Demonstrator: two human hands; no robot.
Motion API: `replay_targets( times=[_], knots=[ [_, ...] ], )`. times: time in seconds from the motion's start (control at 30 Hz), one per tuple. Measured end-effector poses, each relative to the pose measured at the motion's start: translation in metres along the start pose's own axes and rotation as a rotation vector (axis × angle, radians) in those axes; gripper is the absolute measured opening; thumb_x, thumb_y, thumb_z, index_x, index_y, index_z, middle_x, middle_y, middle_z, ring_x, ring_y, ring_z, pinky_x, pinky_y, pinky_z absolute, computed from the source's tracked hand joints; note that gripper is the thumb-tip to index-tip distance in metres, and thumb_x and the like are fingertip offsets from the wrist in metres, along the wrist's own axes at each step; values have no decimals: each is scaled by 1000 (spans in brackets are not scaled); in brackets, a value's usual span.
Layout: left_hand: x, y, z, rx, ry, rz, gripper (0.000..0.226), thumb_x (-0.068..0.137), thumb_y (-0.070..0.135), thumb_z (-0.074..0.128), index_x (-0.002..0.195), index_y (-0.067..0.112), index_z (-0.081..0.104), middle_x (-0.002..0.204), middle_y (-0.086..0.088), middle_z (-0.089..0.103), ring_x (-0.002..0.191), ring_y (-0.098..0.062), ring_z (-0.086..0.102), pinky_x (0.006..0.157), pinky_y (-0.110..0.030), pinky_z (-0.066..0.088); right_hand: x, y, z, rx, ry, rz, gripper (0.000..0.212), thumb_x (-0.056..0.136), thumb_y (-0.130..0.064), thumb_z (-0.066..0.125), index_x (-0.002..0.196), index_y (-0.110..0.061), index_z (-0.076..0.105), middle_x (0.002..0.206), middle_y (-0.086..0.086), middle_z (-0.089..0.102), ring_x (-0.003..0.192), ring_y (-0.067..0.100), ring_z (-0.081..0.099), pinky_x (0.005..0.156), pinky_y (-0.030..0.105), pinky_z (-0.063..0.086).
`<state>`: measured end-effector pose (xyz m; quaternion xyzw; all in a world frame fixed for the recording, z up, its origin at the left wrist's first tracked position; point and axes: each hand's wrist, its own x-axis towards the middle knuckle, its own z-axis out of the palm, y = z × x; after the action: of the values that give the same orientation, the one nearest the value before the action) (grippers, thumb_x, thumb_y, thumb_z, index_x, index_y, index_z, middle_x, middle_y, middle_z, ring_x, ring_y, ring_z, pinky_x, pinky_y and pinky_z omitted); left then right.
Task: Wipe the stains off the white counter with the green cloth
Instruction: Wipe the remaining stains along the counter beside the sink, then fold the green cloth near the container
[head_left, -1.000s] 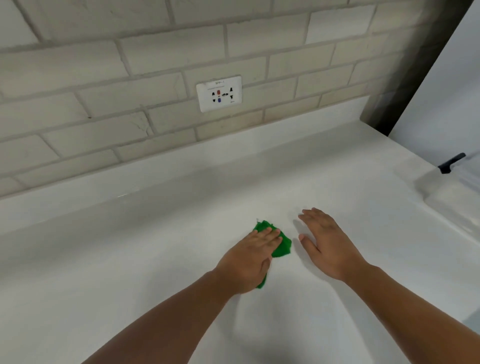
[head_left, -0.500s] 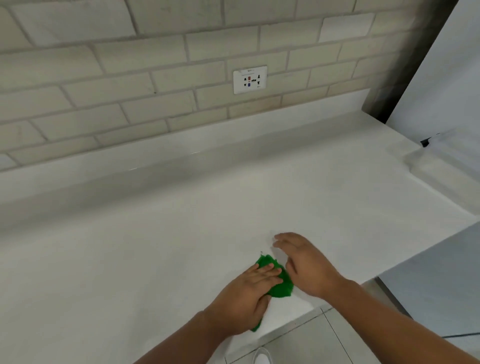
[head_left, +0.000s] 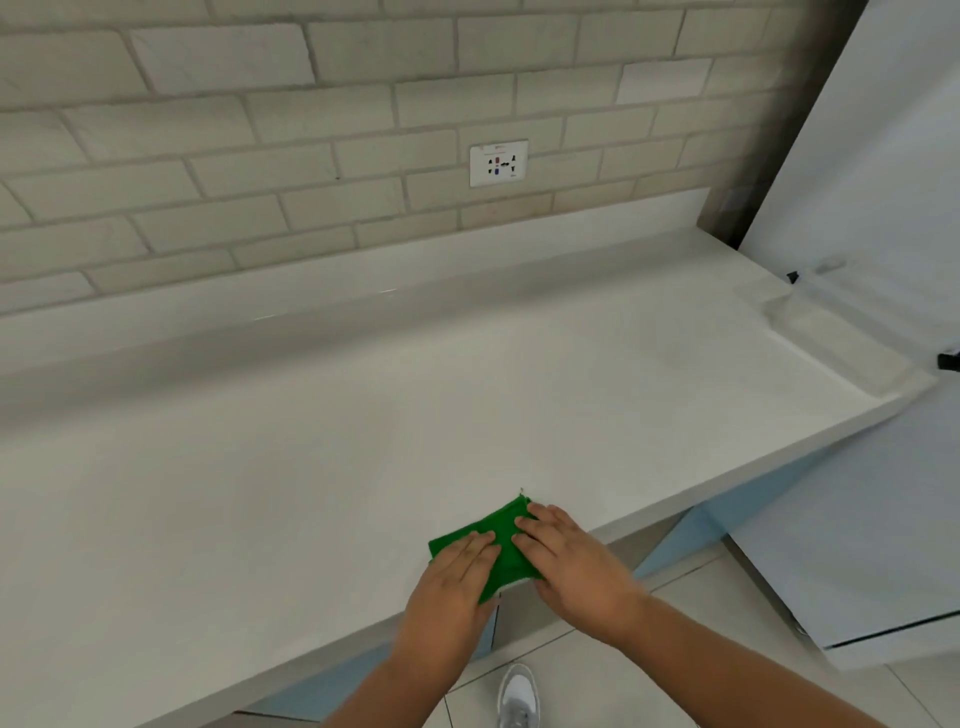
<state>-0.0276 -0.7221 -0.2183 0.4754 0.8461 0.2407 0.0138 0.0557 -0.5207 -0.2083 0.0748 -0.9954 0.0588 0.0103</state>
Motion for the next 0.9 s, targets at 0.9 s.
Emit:
replay_targets(
  times=[0.9],
  knots=[
    [329, 232, 129, -60, -379, 86, 35, 99, 13, 41, 131, 10, 55, 130, -9, 59, 114, -25, 55, 95, -33, 43, -108, 352, -91, 37, -193, 438, 39, 89, 4, 46, 125, -9, 55, 130, 11, 54, 117, 25, 51, 96, 30, 40]
  ],
)
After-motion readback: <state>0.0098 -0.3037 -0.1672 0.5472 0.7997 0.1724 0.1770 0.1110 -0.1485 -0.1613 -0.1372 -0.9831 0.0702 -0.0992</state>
